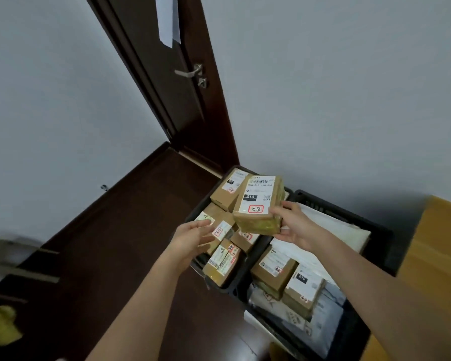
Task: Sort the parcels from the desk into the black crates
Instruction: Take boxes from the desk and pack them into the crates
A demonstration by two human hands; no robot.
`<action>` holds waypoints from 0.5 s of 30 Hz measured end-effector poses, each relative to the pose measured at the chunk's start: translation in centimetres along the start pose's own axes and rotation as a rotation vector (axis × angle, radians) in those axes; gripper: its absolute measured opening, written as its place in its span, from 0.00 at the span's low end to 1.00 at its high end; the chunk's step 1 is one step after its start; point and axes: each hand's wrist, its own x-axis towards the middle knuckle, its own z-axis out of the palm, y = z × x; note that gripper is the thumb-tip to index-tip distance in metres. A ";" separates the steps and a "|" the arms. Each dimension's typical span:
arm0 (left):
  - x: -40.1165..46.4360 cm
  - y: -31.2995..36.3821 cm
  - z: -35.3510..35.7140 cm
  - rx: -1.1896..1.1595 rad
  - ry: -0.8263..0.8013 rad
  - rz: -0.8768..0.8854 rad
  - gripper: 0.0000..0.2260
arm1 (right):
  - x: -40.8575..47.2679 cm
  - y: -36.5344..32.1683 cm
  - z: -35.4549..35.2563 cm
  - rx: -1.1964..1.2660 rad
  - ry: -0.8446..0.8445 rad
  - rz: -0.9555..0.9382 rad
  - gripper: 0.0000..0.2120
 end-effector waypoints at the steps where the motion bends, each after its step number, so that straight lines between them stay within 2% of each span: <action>1: 0.9 0.5 -0.3 -0.009 -0.004 -0.013 0.10 | 0.5 -0.2 0.1 -0.009 -0.001 0.004 0.31; 4: 3.4 1.9 -0.8 -0.059 -0.026 -0.059 0.08 | 1.8 -0.6 0.6 -0.043 -0.009 0.016 0.29; 8: 6.7 3.3 -1.0 -0.035 -0.113 -0.068 0.12 | 3.4 -0.9 2.0 -0.043 -0.048 0.017 0.27; 12: 10.5 4.8 -1.2 0.091 -0.298 -0.076 0.12 | 5.7 -1.0 4.4 -0.059 -0.075 0.005 0.28; 15: 13.8 6.1 -1.9 0.202 -0.406 -0.050 0.11 | 7.5 -1.4 6.5 -0.073 -0.008 0.002 0.29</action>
